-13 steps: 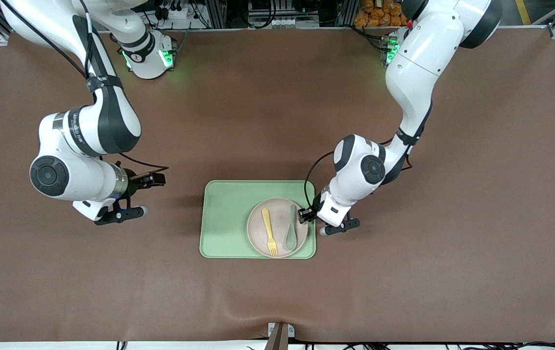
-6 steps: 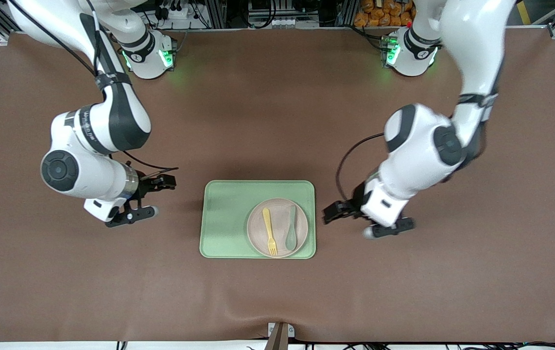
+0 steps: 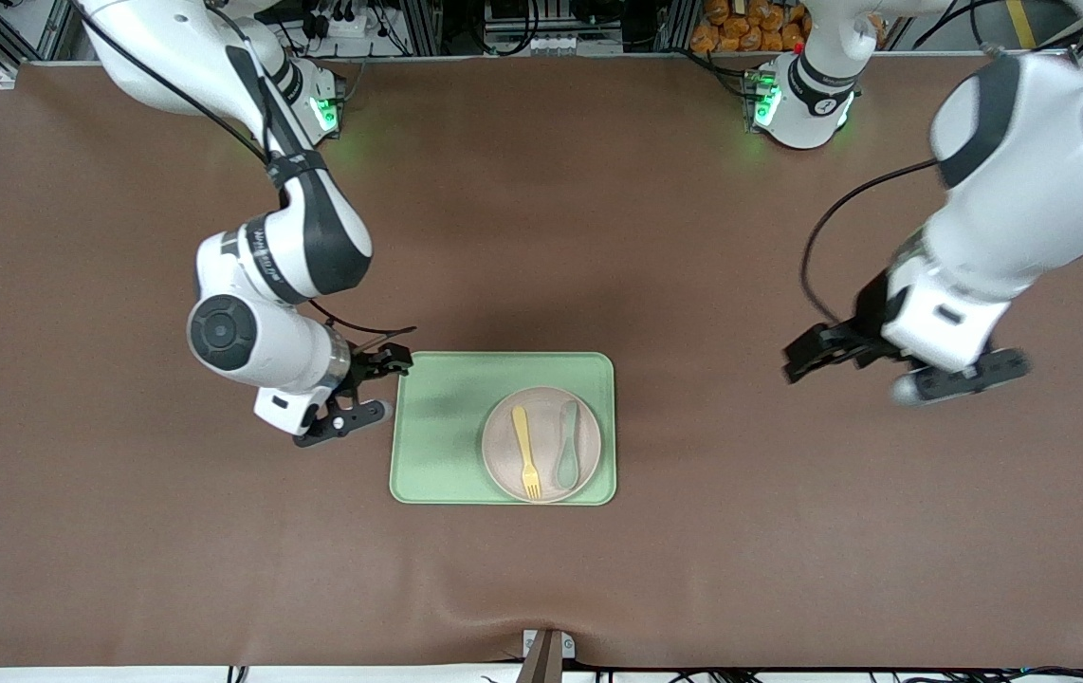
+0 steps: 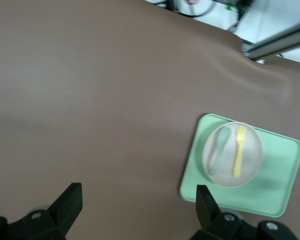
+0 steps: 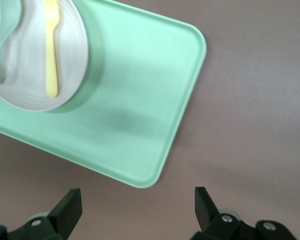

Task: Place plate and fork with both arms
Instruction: 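Release the plate and raise the left gripper while the right gripper reaches the fork, then lower the right gripper and grasp the yellow fork on the plate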

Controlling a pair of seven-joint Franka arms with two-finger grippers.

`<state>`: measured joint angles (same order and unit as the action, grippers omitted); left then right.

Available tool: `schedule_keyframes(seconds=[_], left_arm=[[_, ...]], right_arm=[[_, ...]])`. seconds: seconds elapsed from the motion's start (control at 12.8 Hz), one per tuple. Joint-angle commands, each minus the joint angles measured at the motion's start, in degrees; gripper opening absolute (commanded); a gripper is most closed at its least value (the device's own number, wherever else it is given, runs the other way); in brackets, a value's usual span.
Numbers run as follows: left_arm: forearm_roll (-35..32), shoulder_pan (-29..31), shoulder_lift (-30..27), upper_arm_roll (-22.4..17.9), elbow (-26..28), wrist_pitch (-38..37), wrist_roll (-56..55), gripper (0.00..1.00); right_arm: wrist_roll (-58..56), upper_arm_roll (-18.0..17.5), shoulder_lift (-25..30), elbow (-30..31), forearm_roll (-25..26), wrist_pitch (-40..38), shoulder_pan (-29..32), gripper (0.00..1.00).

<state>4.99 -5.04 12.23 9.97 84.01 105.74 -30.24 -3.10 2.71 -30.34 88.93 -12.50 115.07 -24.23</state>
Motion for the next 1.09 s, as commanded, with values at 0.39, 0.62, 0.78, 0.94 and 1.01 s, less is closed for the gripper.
schedule_keyframes(seconds=[0.39, 0.62, 0.78, 0.94, 1.01], left_arm=[[-2.7, 9.8, -12.8, 0.5, 1.7, -12.9, 17.6, 1.00], [-3.9, 11.1, -12.8, 0.3, 2.4, -14.8, 18.3, 1.00], [-5.4, 8.7, -12.8, -2.8, 2.6, -16.3, 21.5, 1.00], [-5.4, 3.3, -13.3, -9.5, 2.5, -17.7, 23.3, 1.00], [-5.5, 3.4, -13.4, -9.5, 2.1, -18.3, 23.7, 1.00]], right_arm=[[0.3, 0.5, -9.4, -7.2, -1.3, 15.9, -7.5, 1.00], [7.3, 0.5, -12.4, -9.2, -0.9, 18.8, -9.6, 1.00], [7.7, 0.6, -16.5, -14.4, -0.8, 19.0, -10.9, 1.00], [7.1, 0.7, -20.2, -18.2, -0.4, 19.6, -11.9, 1.00], [6.8, 0.7, -21.3, -18.3, 0.8, 21.8, -12.2, 1.00]])
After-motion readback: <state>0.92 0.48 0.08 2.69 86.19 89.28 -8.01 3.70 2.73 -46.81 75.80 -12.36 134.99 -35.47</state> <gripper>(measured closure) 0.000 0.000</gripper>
